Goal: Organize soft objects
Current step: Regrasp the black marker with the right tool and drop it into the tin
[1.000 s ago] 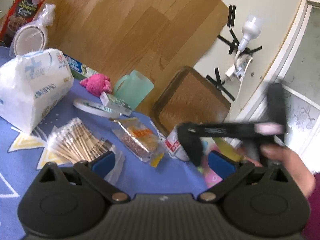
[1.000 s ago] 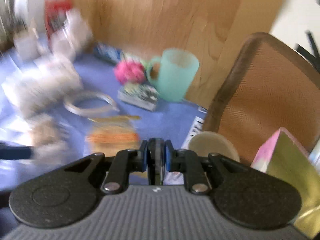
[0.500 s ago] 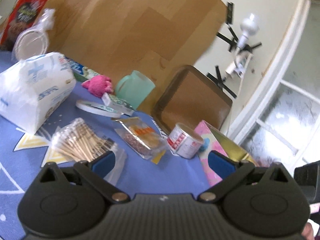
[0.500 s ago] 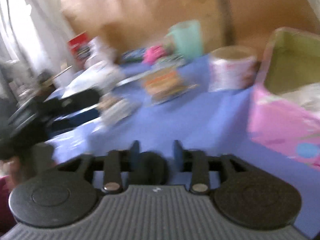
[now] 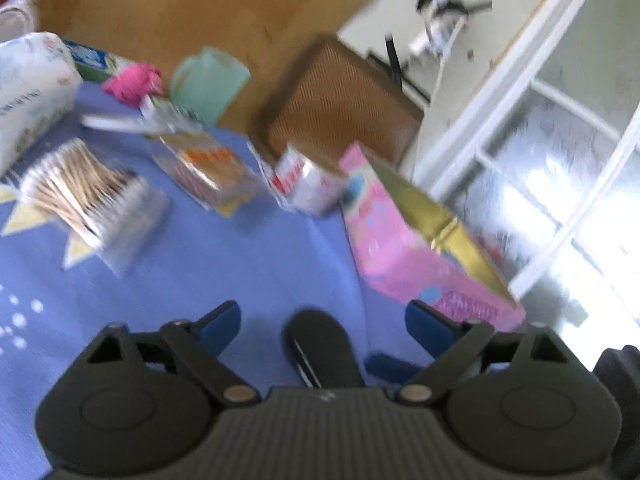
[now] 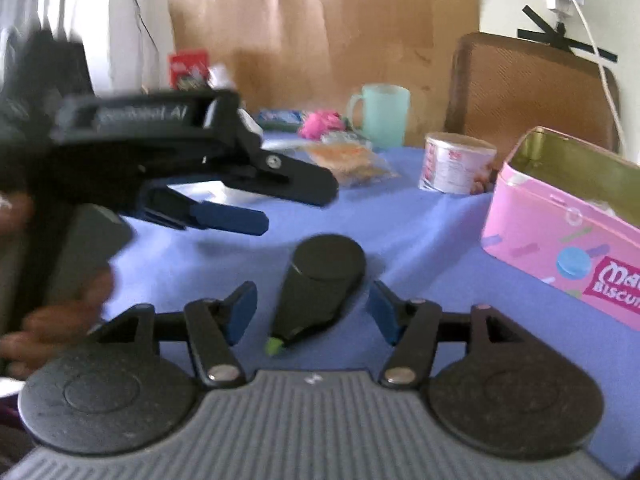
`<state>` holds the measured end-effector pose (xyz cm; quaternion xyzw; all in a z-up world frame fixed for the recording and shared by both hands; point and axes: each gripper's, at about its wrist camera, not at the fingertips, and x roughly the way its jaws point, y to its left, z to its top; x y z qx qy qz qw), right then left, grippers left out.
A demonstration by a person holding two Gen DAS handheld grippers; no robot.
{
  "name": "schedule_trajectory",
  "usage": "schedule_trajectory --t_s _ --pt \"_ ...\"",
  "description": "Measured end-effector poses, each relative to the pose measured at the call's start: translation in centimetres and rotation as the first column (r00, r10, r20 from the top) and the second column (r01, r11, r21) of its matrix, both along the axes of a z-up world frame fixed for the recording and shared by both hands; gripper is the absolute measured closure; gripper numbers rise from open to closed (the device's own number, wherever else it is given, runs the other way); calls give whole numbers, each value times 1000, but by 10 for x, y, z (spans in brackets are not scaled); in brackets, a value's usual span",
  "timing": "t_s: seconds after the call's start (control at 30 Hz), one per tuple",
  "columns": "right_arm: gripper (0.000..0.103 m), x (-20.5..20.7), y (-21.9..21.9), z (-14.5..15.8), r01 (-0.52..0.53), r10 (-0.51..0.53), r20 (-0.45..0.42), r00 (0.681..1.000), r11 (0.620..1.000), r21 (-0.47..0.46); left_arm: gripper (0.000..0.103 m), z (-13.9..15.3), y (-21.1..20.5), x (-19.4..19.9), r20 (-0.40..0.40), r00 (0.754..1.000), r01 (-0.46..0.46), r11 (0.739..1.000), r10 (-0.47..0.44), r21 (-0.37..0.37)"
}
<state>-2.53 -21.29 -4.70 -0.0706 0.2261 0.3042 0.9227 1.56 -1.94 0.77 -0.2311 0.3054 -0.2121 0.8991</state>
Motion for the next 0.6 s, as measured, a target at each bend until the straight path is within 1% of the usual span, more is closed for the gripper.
schedule_trajectory --t_s 0.03,0.07,0.1,0.13,0.2,0.27,0.33,0.4,0.5,0.6 --pt "40 5 1 -3 15 -15 -6 1000 1000 -8 18 0 -5 1 -18 1000 14 1000 -14 12" --pt "40 8 -2 -5 14 -14 -13 1000 1000 8 20 -1 -10 2 -41 999 33 999 -32 19" --pt "51 10 -5 -6 10 -9 -17 1000 1000 22 26 -4 -15 3 -68 996 51 998 -50 24" --pt "61 10 -6 -6 -6 7 -12 1000 1000 29 26 -5 -20 3 -68 996 56 998 -53 38" --pt "61 6 -4 -6 8 -8 6 1000 1000 19 26 -3 -27 4 -67 997 54 996 -49 65" --pt "61 2 -6 -7 25 -26 35 999 1000 14 26 1 -27 7 -65 996 60 998 -58 24" --pt "62 -4 -15 0 53 -56 99 994 998 30 26 14 -28 11 -32 996 87 996 -88 -25" --pt "62 -8 -24 11 93 -100 172 980 995 47 26 33 -39 18 16 991 131 991 -131 -26" --pt "62 -4 -47 31 184 -200 273 941 979 84 26 65 -72 34 97 974 201 979 -203 31" --pt "62 11 -73 43 279 -300 319 899 954 109 26 87 -113 55 174 947 259 962 -271 88"
